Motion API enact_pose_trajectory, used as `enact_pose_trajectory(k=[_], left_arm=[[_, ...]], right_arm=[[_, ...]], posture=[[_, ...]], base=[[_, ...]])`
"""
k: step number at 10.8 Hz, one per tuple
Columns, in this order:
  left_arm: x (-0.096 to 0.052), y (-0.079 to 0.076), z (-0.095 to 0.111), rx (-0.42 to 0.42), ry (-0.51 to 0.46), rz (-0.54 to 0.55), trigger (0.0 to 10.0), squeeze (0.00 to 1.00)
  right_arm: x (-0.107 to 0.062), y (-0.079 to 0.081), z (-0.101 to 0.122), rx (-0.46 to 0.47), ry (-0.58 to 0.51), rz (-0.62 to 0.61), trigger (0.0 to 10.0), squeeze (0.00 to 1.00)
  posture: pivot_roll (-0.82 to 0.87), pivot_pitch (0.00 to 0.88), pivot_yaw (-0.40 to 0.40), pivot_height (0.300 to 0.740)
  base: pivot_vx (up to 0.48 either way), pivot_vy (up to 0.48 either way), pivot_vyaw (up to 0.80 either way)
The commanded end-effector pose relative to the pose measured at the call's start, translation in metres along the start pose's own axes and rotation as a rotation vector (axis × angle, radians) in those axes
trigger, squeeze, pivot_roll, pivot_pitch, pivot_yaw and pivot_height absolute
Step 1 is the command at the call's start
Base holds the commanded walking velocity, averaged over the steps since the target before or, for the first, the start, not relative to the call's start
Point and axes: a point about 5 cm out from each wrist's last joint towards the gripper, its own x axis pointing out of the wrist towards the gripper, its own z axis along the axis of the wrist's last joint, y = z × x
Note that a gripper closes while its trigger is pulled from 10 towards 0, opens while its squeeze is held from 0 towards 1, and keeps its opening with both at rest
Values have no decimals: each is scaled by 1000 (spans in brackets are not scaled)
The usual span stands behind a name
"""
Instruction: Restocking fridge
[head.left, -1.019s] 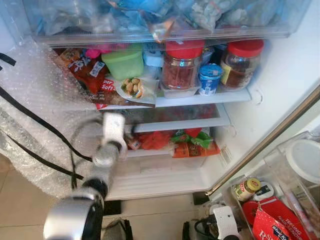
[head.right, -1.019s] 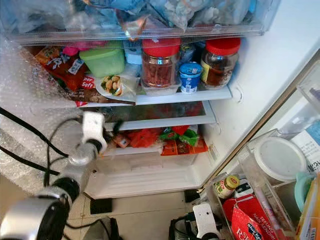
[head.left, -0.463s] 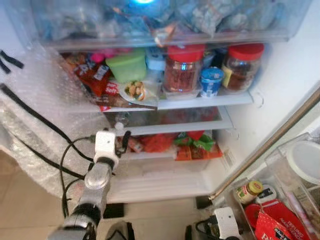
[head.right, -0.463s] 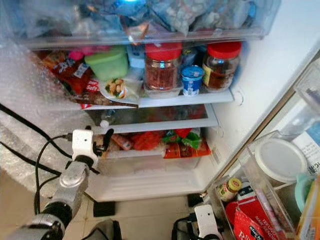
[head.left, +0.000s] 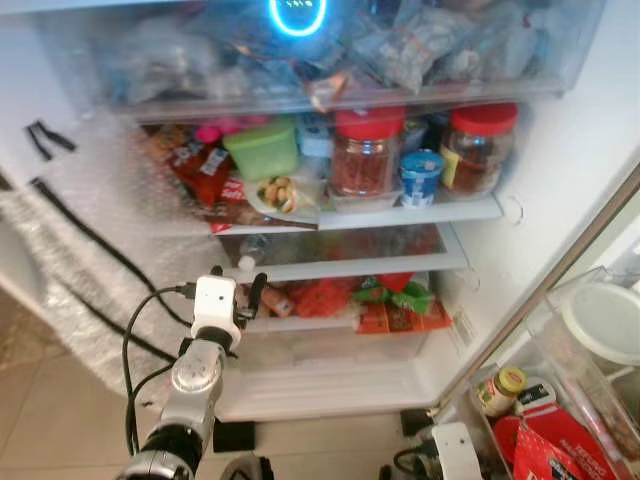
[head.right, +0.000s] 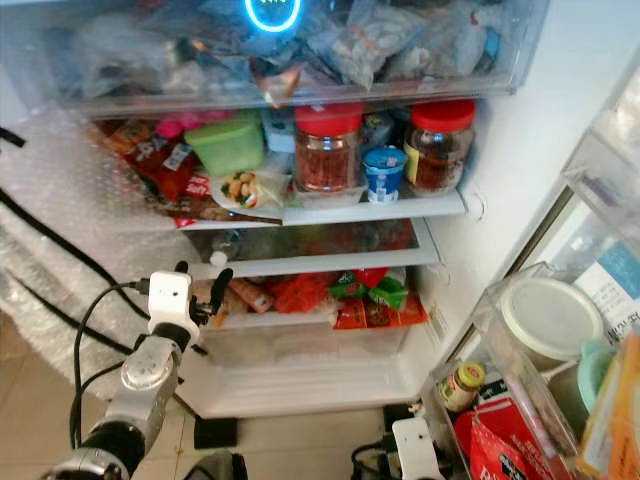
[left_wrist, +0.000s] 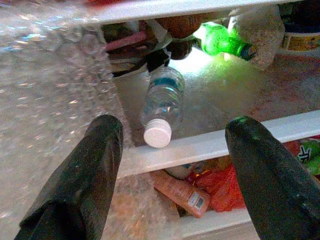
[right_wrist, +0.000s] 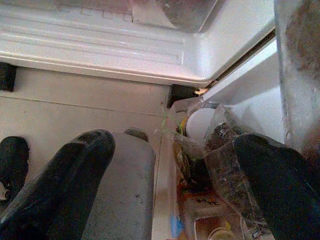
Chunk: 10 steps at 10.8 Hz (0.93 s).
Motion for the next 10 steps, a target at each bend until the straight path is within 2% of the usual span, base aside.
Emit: enact_pose_trajectory(k=[1,5,8,10], left_arm=[[-3,-1,-5,10,28,-8,10000,0],[-8,-5,-12,9,54,18,10000,0],[-17,4,-18,25,72,61,10000,0],[-27,16,-28,47,124,107,10000,0]], right_arm=[[-5,6,-18,9,72,16,10000,0],[-5,-3,-20,9,85,-4,10000,0],[-4,0,-17,4,81,8,10000,0],[-4,0,-18,10,82,6,10000,0]], posture=[[-145,0,30,655],[-150,0,9,655],[-145,5,5,655],[-144,24,8,655]], base=[[-255,0,0],[-285,0,0],[-292,0,0],[-291,0,0]])
